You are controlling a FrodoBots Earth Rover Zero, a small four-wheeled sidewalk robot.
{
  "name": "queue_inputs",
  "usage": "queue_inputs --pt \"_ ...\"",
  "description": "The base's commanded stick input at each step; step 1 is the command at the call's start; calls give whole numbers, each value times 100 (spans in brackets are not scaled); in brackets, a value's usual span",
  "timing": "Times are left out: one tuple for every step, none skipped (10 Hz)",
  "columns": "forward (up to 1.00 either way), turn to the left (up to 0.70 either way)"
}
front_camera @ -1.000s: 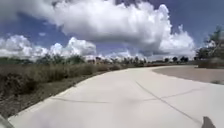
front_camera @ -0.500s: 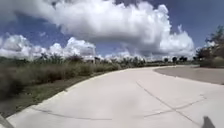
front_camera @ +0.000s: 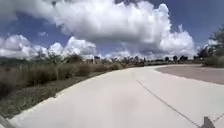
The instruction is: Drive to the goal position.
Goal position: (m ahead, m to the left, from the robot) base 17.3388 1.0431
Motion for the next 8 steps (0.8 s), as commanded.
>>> queue_inputs --pt "85 0" --pt "85 0" --pt "85 0" --pt "85 0" --pt "85 0" --pt "85 -1" --pt "85 -18" --pt "85 -34"
